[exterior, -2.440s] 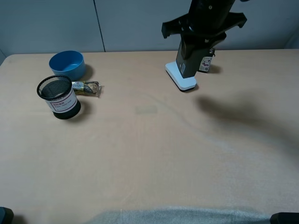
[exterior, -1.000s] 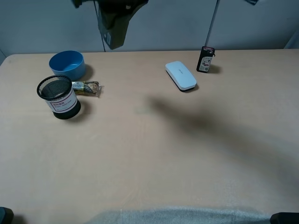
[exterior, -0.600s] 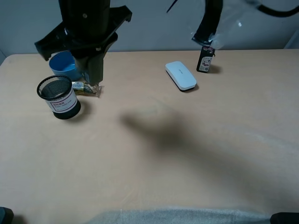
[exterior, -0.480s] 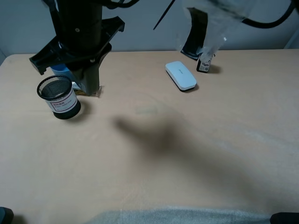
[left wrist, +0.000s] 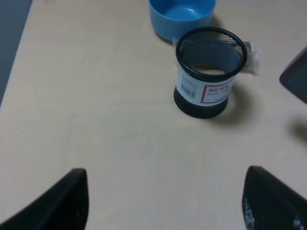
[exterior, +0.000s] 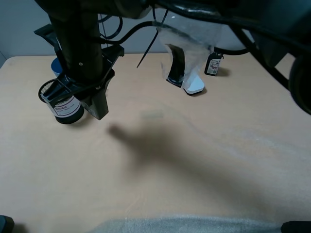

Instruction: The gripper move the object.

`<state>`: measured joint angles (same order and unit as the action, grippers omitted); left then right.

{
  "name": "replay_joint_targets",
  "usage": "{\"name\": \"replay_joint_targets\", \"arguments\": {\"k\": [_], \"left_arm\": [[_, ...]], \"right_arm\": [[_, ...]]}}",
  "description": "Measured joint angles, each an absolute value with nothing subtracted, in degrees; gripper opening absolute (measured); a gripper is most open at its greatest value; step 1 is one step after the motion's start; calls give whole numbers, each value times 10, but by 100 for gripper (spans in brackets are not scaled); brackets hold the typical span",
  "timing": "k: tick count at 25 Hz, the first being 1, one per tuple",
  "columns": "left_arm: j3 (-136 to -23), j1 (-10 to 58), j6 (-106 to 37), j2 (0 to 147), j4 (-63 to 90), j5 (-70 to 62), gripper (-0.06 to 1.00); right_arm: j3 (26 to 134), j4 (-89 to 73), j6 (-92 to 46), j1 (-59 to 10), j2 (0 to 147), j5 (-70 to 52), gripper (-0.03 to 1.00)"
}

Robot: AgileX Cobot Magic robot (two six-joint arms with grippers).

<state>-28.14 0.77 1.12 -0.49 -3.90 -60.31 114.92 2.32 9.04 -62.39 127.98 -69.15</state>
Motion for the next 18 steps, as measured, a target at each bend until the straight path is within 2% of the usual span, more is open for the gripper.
{"name": "replay_joint_targets", "arguments": {"k": [18], "left_arm": [[-281,8,11,-5,-39,-603,73]], "right_arm": [[1157,23,33,-601,1327,-666,30]]}}
